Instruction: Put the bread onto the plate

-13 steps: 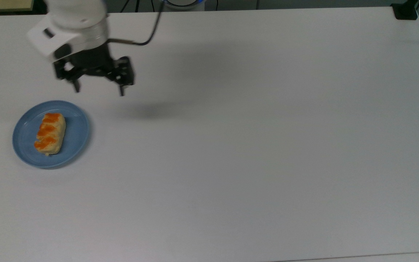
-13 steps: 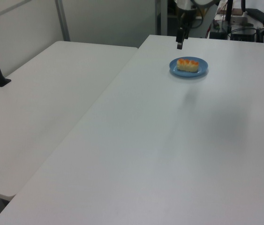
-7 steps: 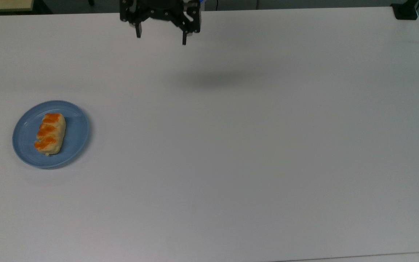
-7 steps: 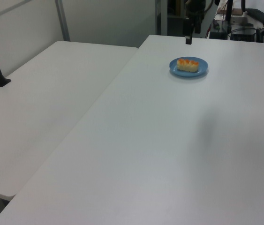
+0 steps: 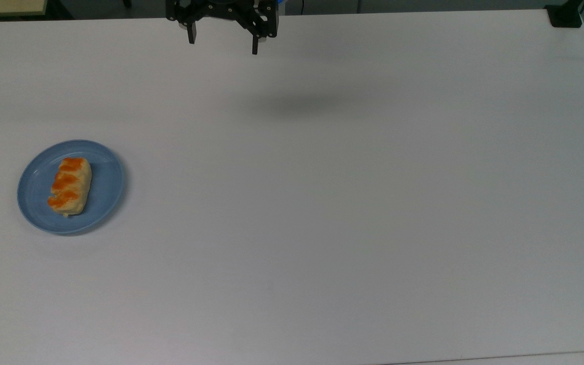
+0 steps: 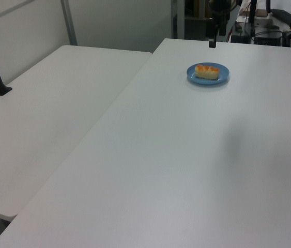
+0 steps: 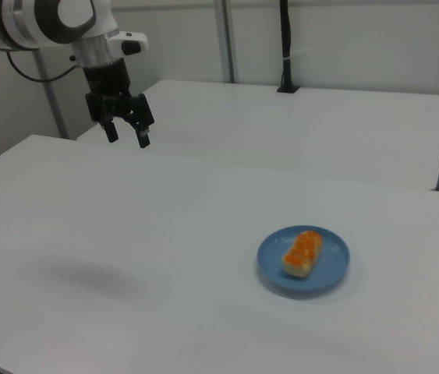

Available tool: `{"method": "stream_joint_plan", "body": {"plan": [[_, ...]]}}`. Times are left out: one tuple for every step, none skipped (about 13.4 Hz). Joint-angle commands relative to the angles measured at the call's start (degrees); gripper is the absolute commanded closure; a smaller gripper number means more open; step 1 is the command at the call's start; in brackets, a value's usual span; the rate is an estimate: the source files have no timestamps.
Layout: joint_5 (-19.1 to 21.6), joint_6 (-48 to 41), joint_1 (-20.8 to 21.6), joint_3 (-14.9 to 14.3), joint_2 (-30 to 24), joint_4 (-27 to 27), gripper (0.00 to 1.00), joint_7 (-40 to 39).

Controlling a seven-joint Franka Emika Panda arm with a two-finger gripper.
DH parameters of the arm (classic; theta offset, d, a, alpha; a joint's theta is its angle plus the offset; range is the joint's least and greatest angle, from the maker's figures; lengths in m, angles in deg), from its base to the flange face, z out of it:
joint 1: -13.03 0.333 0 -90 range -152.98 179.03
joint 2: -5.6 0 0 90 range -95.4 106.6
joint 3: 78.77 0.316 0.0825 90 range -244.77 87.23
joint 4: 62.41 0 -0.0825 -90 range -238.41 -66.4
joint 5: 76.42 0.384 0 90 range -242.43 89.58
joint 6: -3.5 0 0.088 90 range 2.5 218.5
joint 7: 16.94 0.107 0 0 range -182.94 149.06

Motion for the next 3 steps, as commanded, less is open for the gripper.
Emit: {"method": "stream_joint_plan", "body": {"plan": [[1.05, -0.06, 0.28, -0.75, -1.68, -1.54, 0.0, -0.03], [1.05, -0.06, 0.28, -0.75, -1.68, -1.53, 0.0, -0.03], [1.05, -0.06, 0.28, -0.75, -1.68, -1.53, 0.0, -0.03]]}}
